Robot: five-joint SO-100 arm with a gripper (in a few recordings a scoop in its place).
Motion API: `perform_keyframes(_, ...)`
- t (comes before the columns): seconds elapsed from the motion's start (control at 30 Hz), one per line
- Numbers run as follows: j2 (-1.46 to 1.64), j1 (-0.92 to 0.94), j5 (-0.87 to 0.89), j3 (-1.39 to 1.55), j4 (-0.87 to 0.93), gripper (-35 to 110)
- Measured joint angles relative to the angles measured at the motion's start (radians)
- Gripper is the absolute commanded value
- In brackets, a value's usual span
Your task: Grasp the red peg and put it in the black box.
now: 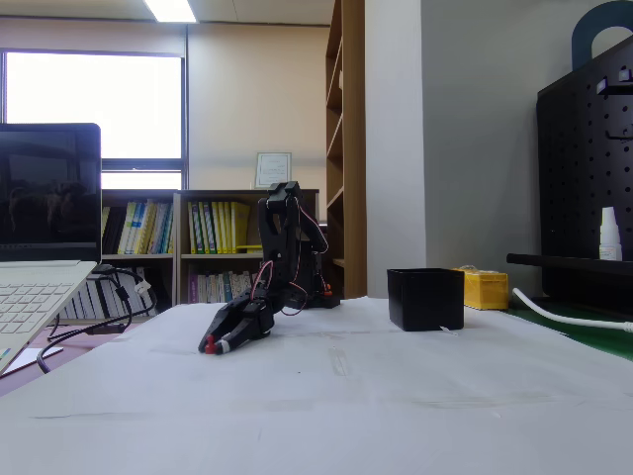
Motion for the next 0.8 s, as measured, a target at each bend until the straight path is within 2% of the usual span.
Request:
perform_keyframes(0.13, 0.0, 0.0, -0.003, 0.0, 0.0, 0)
perform_keyframes(0.5, 0.018, -0.003, 0.015, 0.003, -0.025, 0)
perform_keyframes(0.67, 0.003, -0.014, 0.098, 0.005, -0.025, 0)
perform_keyframes(0.8, -0.109, -0.043, 0.15, 0.008, 0.091, 0)
